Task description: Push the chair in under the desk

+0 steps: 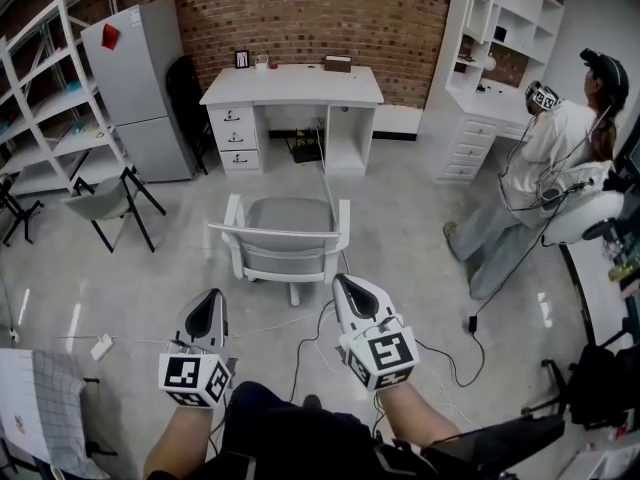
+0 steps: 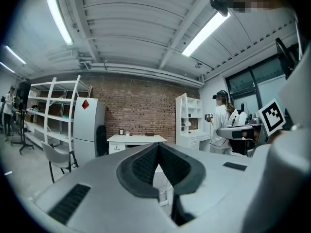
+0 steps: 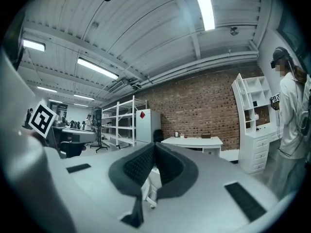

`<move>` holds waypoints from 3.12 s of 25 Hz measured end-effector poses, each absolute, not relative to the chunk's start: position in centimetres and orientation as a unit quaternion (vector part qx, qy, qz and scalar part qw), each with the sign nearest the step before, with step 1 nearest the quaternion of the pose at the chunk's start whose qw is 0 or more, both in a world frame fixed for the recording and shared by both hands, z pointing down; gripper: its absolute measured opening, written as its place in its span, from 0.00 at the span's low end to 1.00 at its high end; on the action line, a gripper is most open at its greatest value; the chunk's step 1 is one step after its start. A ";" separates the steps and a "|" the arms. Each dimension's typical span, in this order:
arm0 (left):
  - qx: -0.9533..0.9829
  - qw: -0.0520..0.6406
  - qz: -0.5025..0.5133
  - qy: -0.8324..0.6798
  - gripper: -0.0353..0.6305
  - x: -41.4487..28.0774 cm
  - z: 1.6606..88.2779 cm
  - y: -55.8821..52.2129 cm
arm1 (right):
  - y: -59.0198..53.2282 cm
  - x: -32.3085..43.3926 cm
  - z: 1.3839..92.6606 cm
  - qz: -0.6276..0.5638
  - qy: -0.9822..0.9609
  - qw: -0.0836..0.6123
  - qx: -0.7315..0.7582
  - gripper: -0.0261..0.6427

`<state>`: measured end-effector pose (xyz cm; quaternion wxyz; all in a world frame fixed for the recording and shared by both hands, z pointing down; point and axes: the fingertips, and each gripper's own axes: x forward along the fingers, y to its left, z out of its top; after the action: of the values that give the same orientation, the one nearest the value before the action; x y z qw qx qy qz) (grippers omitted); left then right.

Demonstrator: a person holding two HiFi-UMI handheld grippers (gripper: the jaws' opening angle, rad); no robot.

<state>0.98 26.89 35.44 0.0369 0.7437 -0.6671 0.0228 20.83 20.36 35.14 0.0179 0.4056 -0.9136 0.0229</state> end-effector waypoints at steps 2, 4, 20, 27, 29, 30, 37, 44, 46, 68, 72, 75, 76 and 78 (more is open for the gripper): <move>0.743 0.037 0.023 -0.668 0.06 0.9 35.3 26.8 | 20.2 20.8 35.3 0.025 -0.914 0.018 0.403 0.05; 0.743 0.034 0.026 -0.668 0.06 0.6 35.4 26.7 | 19.9 20.4 35.5 0.028 -0.915 0.018 0.401 0.05; 0.759 0.041 0.024 -0.650 0.06 -2.0 37.3 21.1 | 14.7 17.5 36.0 0.012 -0.911 0.033 0.411 0.05; 0.781 0.020 0.053 -0.622 0.06 -4.9 37.3 16.1 | 10.4 14.2 35.7 -0.001 -0.907 0.045 0.419 0.05; 0.784 0.017 0.070 -0.616 0.06 -5.8 38.0 14.5 | 9.2 13.4 36.5 0.002 -0.905 0.054 0.423 0.05; 0.785 0.016 0.076 -0.615 0.06 -6.3 38.4 13.8 | 8.6 13.1 36.9 0.004 -0.903 0.060 0.425 0.05; 0.794 0.018 0.125 -0.595 0.06 -8.8 42.0 9.3 | 5.1 10.6 39.9 0.009 -0.899 0.104 0.424 0.06; 0.802 0.012 0.179 -0.569 0.22 -10.6 45.7 5.6 | 2.1 8.1 43.9 0.020 -0.902 0.149 0.404 0.16; 0.804 0.008 0.188 -0.564 0.22 -10.9 46.5 5.1 | 1.5 7.4 44.7 0.017 -0.904 0.159 0.397 0.16; 0.800 -0.066 0.506 -0.315 0.41 -10.6 63.0 -1.0 | -3.1 5.6 61.8 -0.052 -0.854 0.446 0.264 0.44; 0.795 -0.087 0.524 -0.294 0.41 -10.3 64.1 -1.8 | -3.5 5.2 63.7 -0.087 -0.835 0.490 0.233 0.44; 0.791 -0.101 0.537 -0.278 0.41 -10.1 64.9 -2.4 | -3.8 5.4 65.2 -0.098 -0.821 0.519 0.216 0.44; 0.788 -0.104 0.543 -0.270 0.41 -10.0 65.3 -2.6 | -3.9 5.5 65.6 -0.098 -0.817 0.526 0.214 0.43; 0.785 -0.108 0.555 -0.254 0.41 -10.0 66.3 -2.7 | -4.2 5.8 66.4 -0.096 -0.811 0.536 0.212 0.42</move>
<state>-9.99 -2.71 66.33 -0.1080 0.7845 -0.2537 0.5555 5.76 -4.21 66.39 0.5362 0.2123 -0.8113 -0.0958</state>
